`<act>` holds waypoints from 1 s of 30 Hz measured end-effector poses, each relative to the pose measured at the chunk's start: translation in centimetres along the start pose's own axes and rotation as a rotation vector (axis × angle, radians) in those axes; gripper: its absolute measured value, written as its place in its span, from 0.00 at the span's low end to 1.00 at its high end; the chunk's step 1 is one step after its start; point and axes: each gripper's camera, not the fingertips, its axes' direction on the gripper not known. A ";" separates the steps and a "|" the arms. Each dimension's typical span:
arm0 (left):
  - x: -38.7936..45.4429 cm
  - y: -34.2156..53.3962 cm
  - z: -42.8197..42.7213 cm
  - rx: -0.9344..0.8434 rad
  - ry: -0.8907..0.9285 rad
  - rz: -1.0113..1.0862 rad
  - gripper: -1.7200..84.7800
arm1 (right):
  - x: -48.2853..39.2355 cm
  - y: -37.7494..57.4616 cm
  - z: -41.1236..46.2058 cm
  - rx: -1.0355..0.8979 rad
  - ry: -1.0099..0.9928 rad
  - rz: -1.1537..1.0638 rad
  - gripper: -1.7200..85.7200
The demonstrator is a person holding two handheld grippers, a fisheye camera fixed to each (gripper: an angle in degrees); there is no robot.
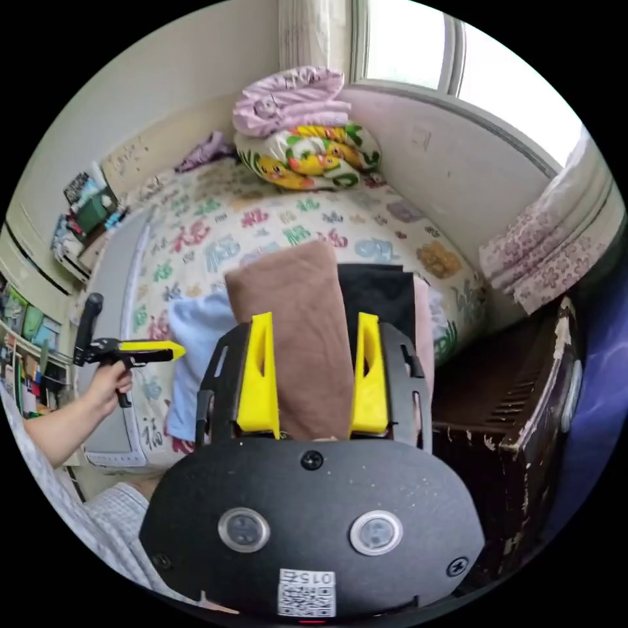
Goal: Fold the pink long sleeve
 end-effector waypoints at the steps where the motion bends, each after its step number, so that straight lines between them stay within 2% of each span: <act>1: 1.3 -0.8 1.4 -0.028 0.006 0.010 0.08 | -0.2 -0.4 1.9 -0.105 0.016 0.000 0.32; 4: 4.0 -2.4 3.4 -0.035 -0.030 0.023 0.09 | -1.5 -1.2 6.6 -0.327 -0.113 -0.016 0.31; 6: 4.8 -3.3 4.5 -0.065 -0.041 0.010 0.09 | -2.4 -1.4 7.6 -0.365 -0.226 -0.049 0.29; 12: 5.4 -4.5 5.4 -0.087 -0.048 -0.033 0.08 | -4.4 -2.1 6.6 -0.421 -0.183 -0.147 0.26; 15: 5.6 -4.6 5.5 -0.094 -0.046 -0.042 0.08 | -5.2 -2.1 5.3 -0.437 -0.158 -0.216 0.18; 18: 5.6 -4.7 5.8 -0.107 -0.053 -0.041 0.08 | -6.1 -1.1 2.4 -0.340 -0.163 -0.297 0.13; 20: 5.5 -4.7 6.0 -0.116 -0.056 -0.043 0.08 | -5.3 0.0 0.6 -0.267 -0.258 -0.254 0.12; 23: 4.9 -4.4 6.0 -0.123 -0.038 -0.074 0.10 | -1.8 1.9 -1.6 -0.148 -0.493 -0.077 0.10; 24: 4.9 -4.5 5.4 -0.104 0.024 -0.082 0.12 | -0.7 2.8 -2.2 -0.107 -0.543 -0.019 0.09; 27: 5.7 -4.7 2.6 0.105 0.396 -0.050 0.16 | 0.0 4.3 -3.2 -0.080 -0.561 0.024 0.09; 30: 6.1 -6.4 3.8 0.133 0.404 -0.126 0.25 | -1.0 5.2 -4.5 -0.078 -0.541 -0.032 0.10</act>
